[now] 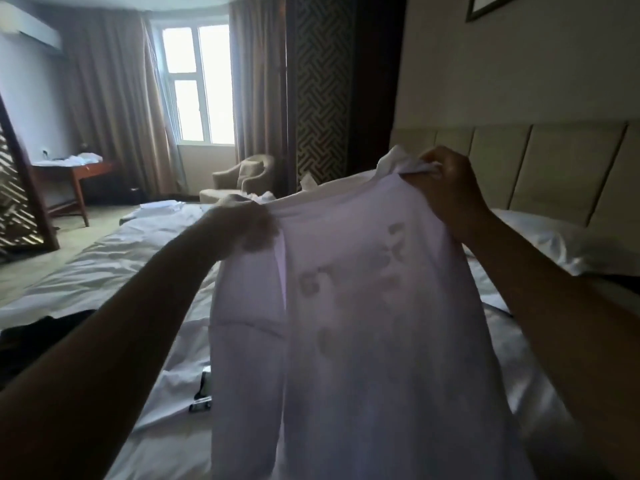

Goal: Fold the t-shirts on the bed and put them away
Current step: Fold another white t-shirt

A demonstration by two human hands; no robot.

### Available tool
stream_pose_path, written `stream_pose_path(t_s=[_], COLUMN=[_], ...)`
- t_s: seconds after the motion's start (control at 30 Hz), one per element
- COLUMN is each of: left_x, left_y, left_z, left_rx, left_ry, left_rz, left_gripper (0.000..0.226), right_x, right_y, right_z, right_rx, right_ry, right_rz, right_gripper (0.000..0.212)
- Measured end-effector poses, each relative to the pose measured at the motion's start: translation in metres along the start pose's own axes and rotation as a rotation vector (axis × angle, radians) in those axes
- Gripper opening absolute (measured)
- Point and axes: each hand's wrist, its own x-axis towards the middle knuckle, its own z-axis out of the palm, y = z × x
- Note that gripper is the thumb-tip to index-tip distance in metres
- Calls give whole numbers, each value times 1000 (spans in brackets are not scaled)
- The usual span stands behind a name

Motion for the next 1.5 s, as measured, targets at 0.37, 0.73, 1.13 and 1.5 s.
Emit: stream_pose_path(t_s=[0.37, 0.73, 1.13, 1.5], left_x=[176, 324, 261, 231], left_y=[-143, -279, -371, -296], left_z=[88, 165, 102, 104], left_rx=[695, 654, 658, 553], left_ry=[236, -53, -425, -146], left_rz=[170, -100, -473, -387], left_gripper=[43, 37, 42, 22], right_x=[32, 28, -36, -38], right_y=[223, 403, 463, 411], right_z=[119, 228, 158, 156], right_rx=[-352, -635, -15, -512], right_ry=[-178, -406, -539, -265], right_rz=[347, 552, 900, 600], right_gripper=[38, 46, 43, 19])
